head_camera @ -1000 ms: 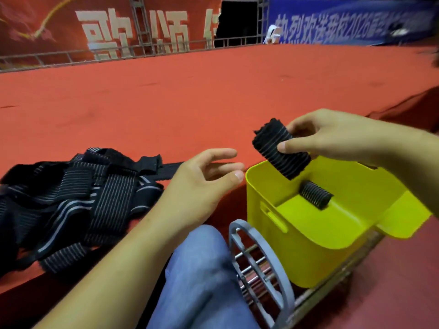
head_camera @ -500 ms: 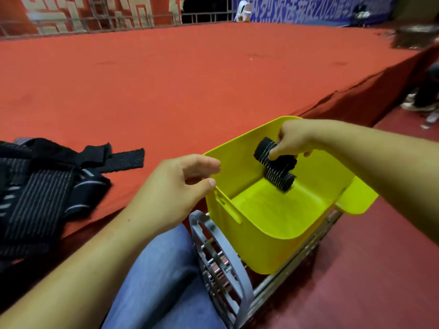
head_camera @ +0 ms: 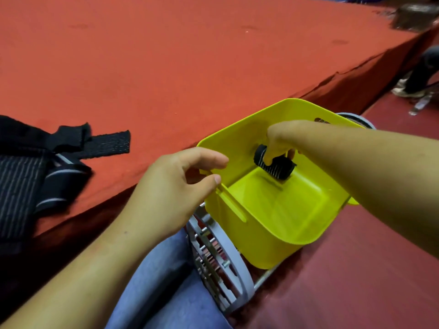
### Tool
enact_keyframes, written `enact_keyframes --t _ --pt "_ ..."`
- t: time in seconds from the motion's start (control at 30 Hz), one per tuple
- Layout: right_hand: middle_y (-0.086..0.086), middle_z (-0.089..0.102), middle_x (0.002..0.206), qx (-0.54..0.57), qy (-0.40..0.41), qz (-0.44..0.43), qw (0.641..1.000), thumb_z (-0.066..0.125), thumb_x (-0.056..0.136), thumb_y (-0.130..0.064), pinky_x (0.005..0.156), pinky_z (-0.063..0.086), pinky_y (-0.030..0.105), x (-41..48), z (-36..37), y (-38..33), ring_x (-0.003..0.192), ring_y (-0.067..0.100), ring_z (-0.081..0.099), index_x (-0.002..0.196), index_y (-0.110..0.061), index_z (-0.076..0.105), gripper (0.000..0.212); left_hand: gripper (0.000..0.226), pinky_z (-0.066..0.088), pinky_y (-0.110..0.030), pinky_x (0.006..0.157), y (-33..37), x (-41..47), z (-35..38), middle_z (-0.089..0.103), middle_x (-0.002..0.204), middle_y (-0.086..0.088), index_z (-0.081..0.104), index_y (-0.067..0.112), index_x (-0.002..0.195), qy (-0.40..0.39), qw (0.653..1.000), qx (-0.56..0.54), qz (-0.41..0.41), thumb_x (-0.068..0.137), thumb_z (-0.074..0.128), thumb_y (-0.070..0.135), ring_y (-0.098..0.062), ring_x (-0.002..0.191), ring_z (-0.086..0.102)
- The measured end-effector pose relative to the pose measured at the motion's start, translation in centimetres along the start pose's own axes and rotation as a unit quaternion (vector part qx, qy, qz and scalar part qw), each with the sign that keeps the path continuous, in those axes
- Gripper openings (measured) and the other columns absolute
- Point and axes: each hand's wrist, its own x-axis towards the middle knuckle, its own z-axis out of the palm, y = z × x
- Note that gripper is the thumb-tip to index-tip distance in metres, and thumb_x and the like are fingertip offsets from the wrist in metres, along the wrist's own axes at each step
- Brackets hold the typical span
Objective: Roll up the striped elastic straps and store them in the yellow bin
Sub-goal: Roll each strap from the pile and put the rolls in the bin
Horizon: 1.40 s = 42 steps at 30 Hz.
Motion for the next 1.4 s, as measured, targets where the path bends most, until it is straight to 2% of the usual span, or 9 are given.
enact_keyframes --t 0.27,0.4,0.67,0.77,0.87,1.03,1.13,1.3,1.4 --pt "0.011 0.067 0.103 -0.040 0.008 0.011 0.999 0.084 0.087 -0.045 0.095 0.061 0.042 2.1 1.3 -0.9 0.108 0.033 0.074 0.108 -0.009 0.065 0.046 0.024 0.057 -0.029 0.086 -0.4 -0.2 -0.2 0.073 0.103 0.027 0.074 0.043 0.105 -0.001 1.000 -0.013 -0.015 0.093 0.076 0.023 0.002 0.092 0.072" --pt "0.009 0.063 0.098 -0.050 0.021 0.009 0.998 0.081 0.089 -0.048 0.082 0.058 0.035 2.4 1.8 -1.2 0.104 0.030 0.072 0.116 -0.008 0.069 0.050 0.022 0.052 -0.025 0.080 -0.5 -0.3 -0.3 0.071 0.104 0.031 0.074 0.043 0.104 0.001 1.000 -0.008 -0.015 0.093 0.075 0.024 -0.005 0.089 0.071" --pt "0.008 0.063 0.090 -0.029 0.045 0.013 0.998 0.087 0.079 -0.058 0.070 0.052 0.034 4.1 3.7 -1.1 0.086 0.030 0.065 0.095 -0.010 0.059 0.057 0.023 0.049 -0.033 0.076 -0.5 -0.5 -0.2 0.068 0.108 0.034 0.071 0.049 0.102 -0.002 1.000 -0.004 -0.008 0.093 0.073 0.028 -0.027 0.085 0.071" --pt "0.005 0.055 0.077 -0.017 0.058 0.008 0.998 0.091 0.075 -0.057 0.069 0.052 0.034 4.5 4.5 -1.1 0.086 0.032 0.063 0.095 -0.012 0.057 0.060 0.025 0.049 -0.019 0.078 -0.6 -0.7 -0.3 0.069 0.108 0.033 0.071 0.049 0.102 0.001 1.000 -0.010 -0.009 0.093 0.074 0.026 -0.013 0.089 0.071" --pt "0.007 0.059 0.085 -0.017 0.056 0.003 0.998 0.090 0.075 -0.060 0.070 0.052 0.034 4.3 4.5 -0.9 0.087 0.032 0.063 0.097 -0.012 0.057 0.062 0.028 0.040 -0.003 0.085 -0.5 -0.8 -0.2 0.071 0.108 0.029 0.071 0.049 0.103 0.005 1.000 -0.012 -0.005 0.093 0.075 0.023 0.010 0.105 0.064" --pt "0.005 0.057 0.071 0.000 0.061 0.009 0.998 0.085 0.076 -0.065 0.063 0.049 0.031 3.4 3.5 -0.5 0.076 0.029 0.064 0.078 -0.012 0.054 0.062 0.031 0.038 0.002 0.088 -0.4 -0.8 -0.3 0.071 0.108 0.031 0.073 0.043 0.105 0.002 0.998 -0.060 0.000 0.093 0.075 0.015 0.016 0.107 0.062" --pt "0.003 0.065 0.064 0.044 0.070 0.016 0.996 0.084 0.080 -0.062 0.050 0.046 0.026 2.0 2.4 0.2 0.059 0.018 0.065 0.079 -0.011 0.063 0.055 0.029 0.039 0.001 0.089 -0.5 -0.7 -0.5 0.072 0.108 0.031 0.076 0.036 0.108 -0.005 0.996 -0.091 -0.008 0.092 0.075 0.012 0.015 0.106 0.064" --pt "-0.004 0.075 0.064 0.071 0.096 -0.044 0.992 0.072 0.093 -0.057 0.072 0.061 0.030 -2.0 1.4 0.3 0.068 0.011 0.072 0.088 -0.015 0.082 0.043 0.028 0.054 -0.024 0.098 -1.1 -0.9 -1.1 0.074 0.110 0.026 0.076 0.035 0.112 -0.002 0.991 -0.135 -0.024 0.093 0.074 0.014 0.007 0.107 0.068" --pt "-0.008 0.071 0.054 0.137 0.128 -0.098 0.977 0.069 0.098 -0.048 0.060 0.055 0.027 -5.0 1.0 0.1 0.055 0.002 0.069 0.072 -0.016 0.076 0.041 0.027 0.054 -0.028 0.099 -1.1 -1.5 -2.2 0.075 0.109 0.026 0.077 0.035 0.109 0.026 0.991 -0.133 -0.024 0.092 0.074 0.014 0.006 0.107 0.068"
